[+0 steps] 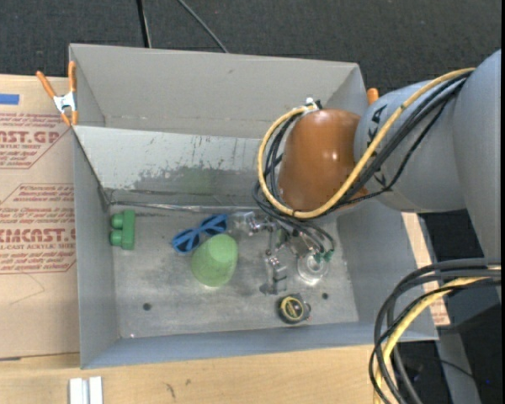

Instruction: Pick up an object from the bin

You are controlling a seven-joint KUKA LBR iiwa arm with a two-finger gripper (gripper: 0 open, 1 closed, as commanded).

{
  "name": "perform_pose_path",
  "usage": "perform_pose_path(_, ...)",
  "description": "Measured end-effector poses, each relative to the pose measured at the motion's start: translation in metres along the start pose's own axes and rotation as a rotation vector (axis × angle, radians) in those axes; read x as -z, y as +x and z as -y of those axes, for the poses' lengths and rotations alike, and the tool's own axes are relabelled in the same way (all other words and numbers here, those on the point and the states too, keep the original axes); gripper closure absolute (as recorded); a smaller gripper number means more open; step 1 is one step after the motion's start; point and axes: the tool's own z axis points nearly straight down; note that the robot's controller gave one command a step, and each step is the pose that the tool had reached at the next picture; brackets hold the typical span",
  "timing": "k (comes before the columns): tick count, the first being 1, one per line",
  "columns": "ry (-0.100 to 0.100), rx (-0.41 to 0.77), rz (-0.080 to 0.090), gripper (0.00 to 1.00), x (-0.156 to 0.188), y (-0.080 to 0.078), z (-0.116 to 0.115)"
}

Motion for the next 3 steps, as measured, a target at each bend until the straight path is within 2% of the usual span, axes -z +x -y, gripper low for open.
perform_pose_path(1, 0.001, 0.241, 0.0, 0.0, -0.025, -0.014, 0.007)
perform_pose_path(2, 0.002, 0.36, -0.004, 0.0, -0.035, 0.048, 0.104)
perform_pose_path(3, 0.002, 0.438, 0.003, 0.0, -0.022, 0.026, 0.124)
